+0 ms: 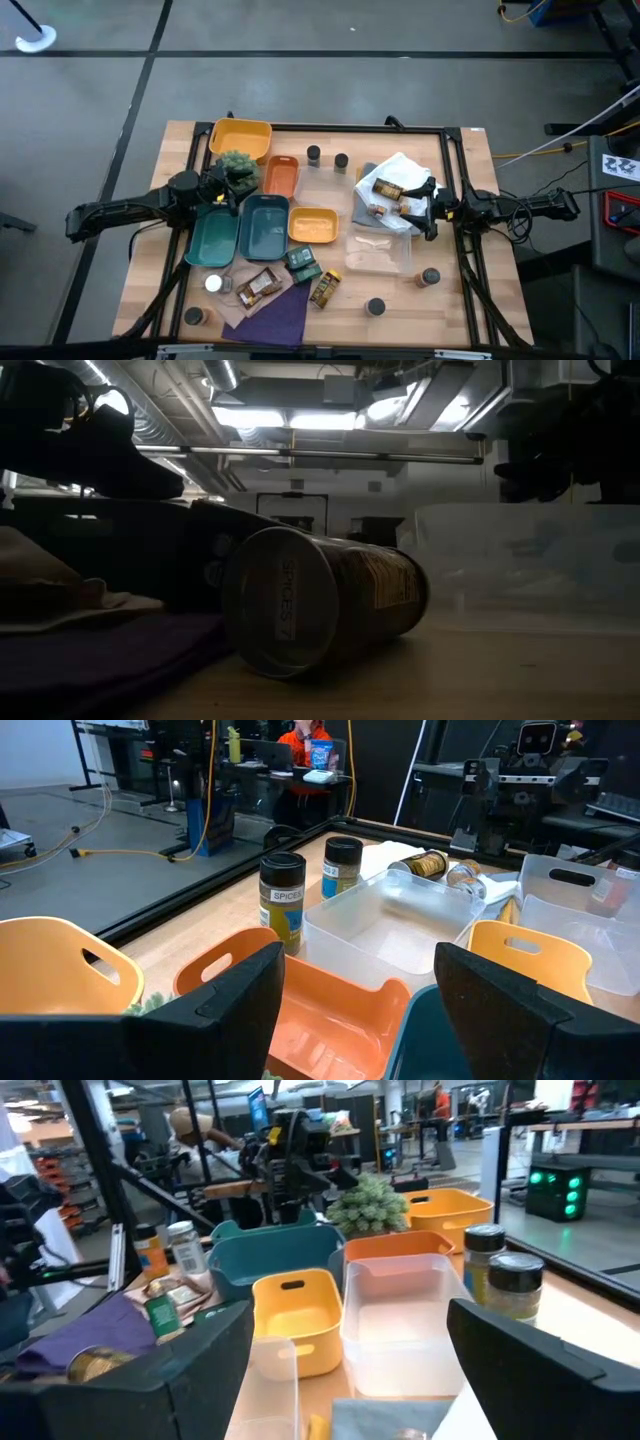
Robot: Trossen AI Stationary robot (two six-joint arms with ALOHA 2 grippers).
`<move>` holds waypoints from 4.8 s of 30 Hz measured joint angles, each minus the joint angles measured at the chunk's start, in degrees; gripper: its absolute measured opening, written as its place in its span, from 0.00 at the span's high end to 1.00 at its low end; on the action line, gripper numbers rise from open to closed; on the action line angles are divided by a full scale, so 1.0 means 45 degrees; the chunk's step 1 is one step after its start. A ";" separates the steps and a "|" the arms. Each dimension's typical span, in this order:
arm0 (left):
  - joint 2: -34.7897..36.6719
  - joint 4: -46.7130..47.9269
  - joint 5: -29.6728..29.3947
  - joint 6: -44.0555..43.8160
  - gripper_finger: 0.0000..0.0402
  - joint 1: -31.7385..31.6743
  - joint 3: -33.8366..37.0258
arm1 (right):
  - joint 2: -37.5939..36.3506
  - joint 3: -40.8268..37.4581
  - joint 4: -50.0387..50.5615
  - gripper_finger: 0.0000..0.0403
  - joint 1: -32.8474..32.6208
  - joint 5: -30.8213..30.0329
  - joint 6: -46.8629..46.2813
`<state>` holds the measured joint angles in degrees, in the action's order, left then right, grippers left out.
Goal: Sort spices by type
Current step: Put the top right black seasoning bottle into the top transparent bin
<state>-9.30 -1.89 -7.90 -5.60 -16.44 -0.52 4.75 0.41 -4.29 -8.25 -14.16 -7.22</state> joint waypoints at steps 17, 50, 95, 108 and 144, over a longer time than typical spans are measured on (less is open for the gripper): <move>0.0000 0.0000 0.0000 0.0002 0.37 0.0000 -0.0001 | 0.0000 0.0003 -0.0569 0.17 0.0005 -0.2086 -0.1000; 0.0005 -0.0117 -0.0005 0.0430 0.37 0.0002 -0.0004 | 0.3693 0.4805 0.3957 0.17 0.0005 -0.6297 -0.0709; -0.0002 -0.2356 -0.0008 0.0184 0.37 -0.0027 -0.0004 | 1.8432 1.3840 0.3975 0.17 0.7932 0.4364 0.4089; -0.0005 -0.2341 -0.0005 -0.0216 0.37 -0.0027 -0.0004 | 1.9598 1.4506 0.4763 0.17 0.7927 0.4831 0.4386; -0.0073 -0.1991 -0.0010 -0.0396 0.37 -0.0027 -0.0004 | 2.1454 1.4516 0.3923 0.43 0.7927 0.5292 0.4366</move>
<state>-9.63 -10.85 -7.95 -7.38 -16.56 -0.54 101.30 65.73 13.36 27.42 9.65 12.42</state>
